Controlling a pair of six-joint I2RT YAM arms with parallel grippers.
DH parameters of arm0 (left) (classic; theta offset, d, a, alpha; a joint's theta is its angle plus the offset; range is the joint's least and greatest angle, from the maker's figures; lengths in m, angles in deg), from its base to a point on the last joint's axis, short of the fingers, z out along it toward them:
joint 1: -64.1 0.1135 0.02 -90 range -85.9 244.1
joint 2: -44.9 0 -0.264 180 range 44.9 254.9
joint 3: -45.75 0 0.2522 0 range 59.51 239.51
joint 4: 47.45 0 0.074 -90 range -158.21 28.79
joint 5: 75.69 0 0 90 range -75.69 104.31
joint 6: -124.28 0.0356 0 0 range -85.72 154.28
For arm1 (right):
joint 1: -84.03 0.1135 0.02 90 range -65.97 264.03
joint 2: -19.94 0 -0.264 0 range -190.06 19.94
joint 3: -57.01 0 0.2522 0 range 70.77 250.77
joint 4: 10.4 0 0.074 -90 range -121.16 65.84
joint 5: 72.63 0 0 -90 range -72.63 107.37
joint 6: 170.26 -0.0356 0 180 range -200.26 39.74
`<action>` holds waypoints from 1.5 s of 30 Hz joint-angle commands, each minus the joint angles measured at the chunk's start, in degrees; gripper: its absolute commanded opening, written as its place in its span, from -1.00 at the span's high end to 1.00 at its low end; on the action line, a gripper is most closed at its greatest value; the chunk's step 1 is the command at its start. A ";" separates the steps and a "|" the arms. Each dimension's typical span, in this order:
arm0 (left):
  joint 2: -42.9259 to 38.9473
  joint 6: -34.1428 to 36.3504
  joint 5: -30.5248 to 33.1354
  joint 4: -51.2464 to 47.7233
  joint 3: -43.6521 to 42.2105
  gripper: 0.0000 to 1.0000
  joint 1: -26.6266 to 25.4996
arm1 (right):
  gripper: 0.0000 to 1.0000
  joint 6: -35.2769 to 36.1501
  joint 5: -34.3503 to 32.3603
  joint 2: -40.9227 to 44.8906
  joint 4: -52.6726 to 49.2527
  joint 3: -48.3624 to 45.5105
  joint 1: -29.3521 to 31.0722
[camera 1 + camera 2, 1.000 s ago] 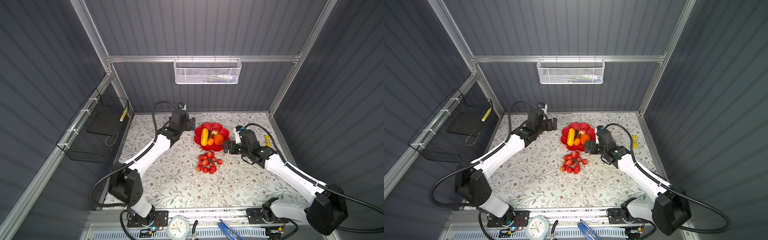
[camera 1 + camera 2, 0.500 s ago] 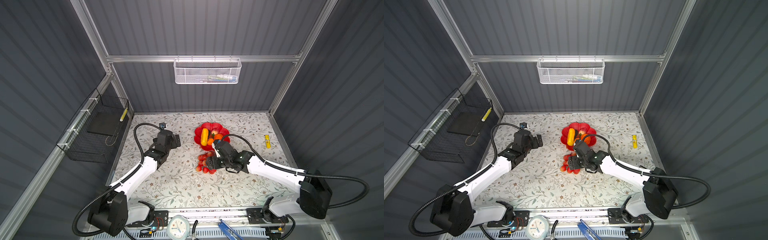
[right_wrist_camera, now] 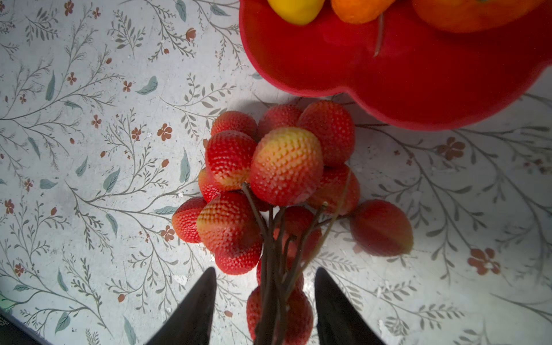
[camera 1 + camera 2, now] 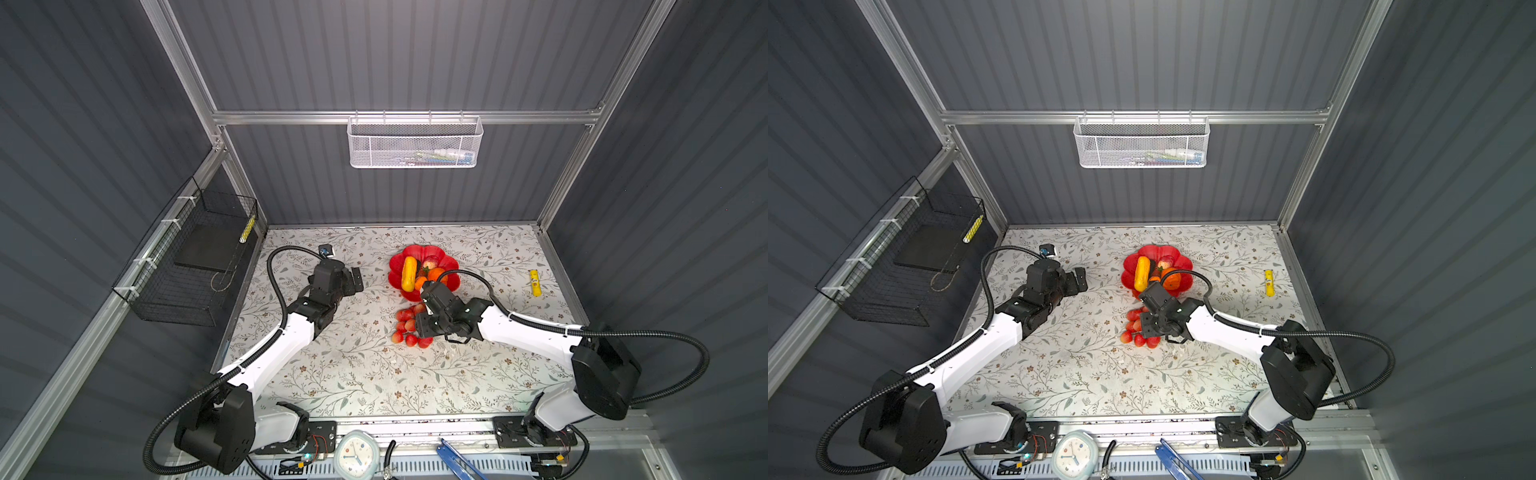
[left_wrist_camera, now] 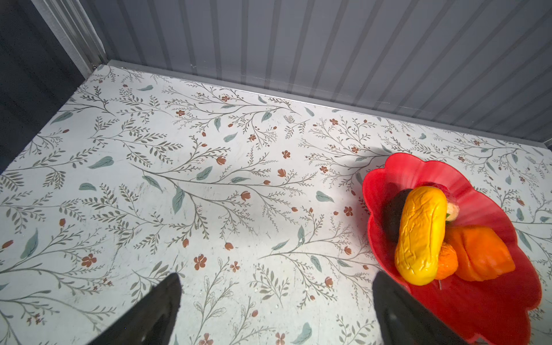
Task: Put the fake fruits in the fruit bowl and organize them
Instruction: 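Grasp the stem of the strawberry bunch with the right gripper while the left gripper withdraws, then lift the strawberry bunch and lay it on top of the bowl with the right gripper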
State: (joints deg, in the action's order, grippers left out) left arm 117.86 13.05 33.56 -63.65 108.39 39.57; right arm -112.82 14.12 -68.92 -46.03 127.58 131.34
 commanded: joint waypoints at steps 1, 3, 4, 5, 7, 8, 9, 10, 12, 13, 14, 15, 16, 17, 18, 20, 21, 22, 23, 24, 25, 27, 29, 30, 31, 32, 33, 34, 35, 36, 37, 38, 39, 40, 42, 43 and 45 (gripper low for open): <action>-0.02 -0.32 -0.88 0.51 0.64 -0.99 0.45 | 0.03 -0.36 -0.84 -0.96 1.21 0.86 0.24; -0.02 -0.40 -1.00 0.42 0.60 -0.99 0.54 | 0.09 -0.31 -1.32 -1.22 1.30 0.76 0.20; -0.02 -0.39 -1.04 0.42 0.56 -0.99 0.54 | 0.12 -0.20 -1.59 -1.23 1.39 0.67 0.24; 0.02 -0.47 -1.06 0.34 0.57 -0.99 0.54 | 0.16 -0.06 -1.74 -1.23 1.47 0.62 0.24; 0.02 -0.55 -1.20 0.33 0.57 -0.99 0.54 | 0.23 0.20 -2.41 -1.23 1.72 0.45 0.22; -0.02 -0.63 -1.23 0.28 0.44 -0.99 0.65 | 0.27 0.32 -2.78 -1.31 1.97 0.26 0.24; 0.06 -0.75 -1.29 0.28 0.47 -1.00 0.63 | 0.31 0.35 -3.07 -1.32 2.11 0.23 0.24; 0.15 -0.82 -1.23 0.09 0.51 -0.99 0.63 | 0.35 0.54 -3.21 -1.40 2.18 0.27 0.24; 0.17 -1.05 -1.50 -0.11 0.52 -1.00 0.63 | 0.46 0.70 -3.04 -1.40 2.25 0.31 0.23; 0.16 -1.00 -1.60 -0.11 0.43 -0.99 0.63 | 0.51 0.79 -2.89 -1.32 2.22 0.31 0.24; 0.16 -1.03 -1.72 -0.11 0.47 -0.99 0.70 | 0.57 0.79 -2.72 -1.17 2.18 0.23 0.23; 0.16 -1.02 -1.83 -0.15 0.43 -0.99 0.72 | 0.63 0.73 -2.67 -0.92 2.10 0.06 0.24; 0.06 -1.00 -1.92 -0.20 0.42 -0.99 0.72 | 0.67 0.59 -2.92 -0.47 1.96 -0.15 0.31; 0.02 -1.01 -2.04 -0.16 0.43 -0.99 0.72 | 0.70 0.31 -3.52 0.55 2.33 -0.82 0.44; -0.09 -1.01 -2.11 -0.11 0.34 -0.99 0.72 | 0.74 0.05 -3.86 2.15 3.56 -2.05 0.49; -0.35 -1.06 -2.41 0.39 0.01 -0.99 0.72 | 0.82 -0.63 -4.62 5.33 5.02 -3.82 0.55; -0.50 -1.22 -2.58 0.65 -0.24 -0.99 0.72 | 0.86 -0.67 -4.71 7.02 5.04 -4.20 0.50; -0.70 -1.44 -2.89 1.02 -0.47 -0.99 0.72 | 0.90 -0.84 -4.81 8.65 4.87 -4.36 0.55; -0.77 -1.57 -3.32 1.31 -0.71 -0.99 0.72 | 0.95 -0.98 -5.07 10.40 4.43 -4.43 0.51; -1.03 -1.53 -3.66 1.52 -0.84 -0.99 0.72 | 1.00 -1.18 -5.28 12.33 3.88 -4.51 0.50; -1.12 -1.55 -3.92 1.57 -0.98 -0.99 0.72 | 1.00 -1.27 -5.67 13.98 3.41 -4.52 0.53; -1.42 -1.46 -4.21 1.65 -1.08 -1.00 0.72 | 1.00 -1.41 -6.73 17.91 2.01 -4.37 0.50; -1.75 -1.10 -4.37 1.56 -1.07 -1.00 0.74 | 1.00 -0.97 -7.45 21.08 0.57 -3.96 0.18; -1.99 -0.94 -4.32 1.48 -1.17 -0.99 0.77 | 1.00 -0.88 -7.86 22.46 -0.06 -3.45 -0.29; -2.16 -0.84 -4.38 1.55 -1.26 -1.00 0.73 | 1.00 -0.78 -8.09 23.44 -1.45 -3.02 -0.89; -2.42 -0.69 -4.50 1.61 -1.33 -0.99 0.80 | 1.00 -0.50 -7.82 24.15 -1.99 -2.49 -1.88; -2.55 -0.44 -4.65 1.65 -1.19 -0.99 0.81 | 1.00 -0.01 -7.45 24.34 -2.12 -1.85 -3.19; -2.72 -0.33 -4.77 1.56 -1.08 -0.99 0.83 | 1.00 0.64 -7.22 24.35 -1.77 -1.47 -4.45; -2.91 -0.21 -4.84 1.58 -1.02 -0.99 0.80 | 1.00 1.60 -6.72 24.35 -0.77 -0.98 -6.20; -3.09 -0.06 -5.03 1.56 -0.97 -0.99 0.80 | 1.00 2.67 -6.35 24.35 1.48 -0.48 -7.91; -3.23 -0.03 -5.11 1.63 -0.79 -0.99 0.80 | 1.00 3.48 -5.92 24.15 2.70 0.20 -9.43; -3.34 0.13 -5.39 1.56 -0.70 -0.99 0.80 | 1.00 4.43 -5.40 23.40 4.29 0.83 -10.88; -3.44 0.15 -5.49 1.51 -0.58 -0.99 0.80 | 1.00 5.23 -5.07 22.46 5.70 1.64 -12.41; -3.53 0.28 -5.76 1.39 -0.37 -0.99 0.80 | 1.00 5.86 -4.34 21.19 7.40 2.44 -14.12; -3.93 0.45 -6.35 1.34 -0.22 -1.00 0.80 | 1.00 6.79 -2.32 18.05 10.23 4.57 -17.27; -4.05 0.65 -6.96 1.29 -0.25 -0.99 0.80 | 1.00 7.37 -1.63 16.26 11.42 5.93 -18.56; -4.24 1.19 -8.26 1.35 -0.03 -0.99 0.80 | 1.00 8.90 -0.57 11.91 13.11 8.91 -20.36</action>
State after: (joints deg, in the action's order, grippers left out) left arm 115.11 12.85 27.55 -62.43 107.58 39.94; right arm -107.14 10.95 -53.69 -38.97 132.87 112.56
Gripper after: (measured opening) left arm 0.997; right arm 0.100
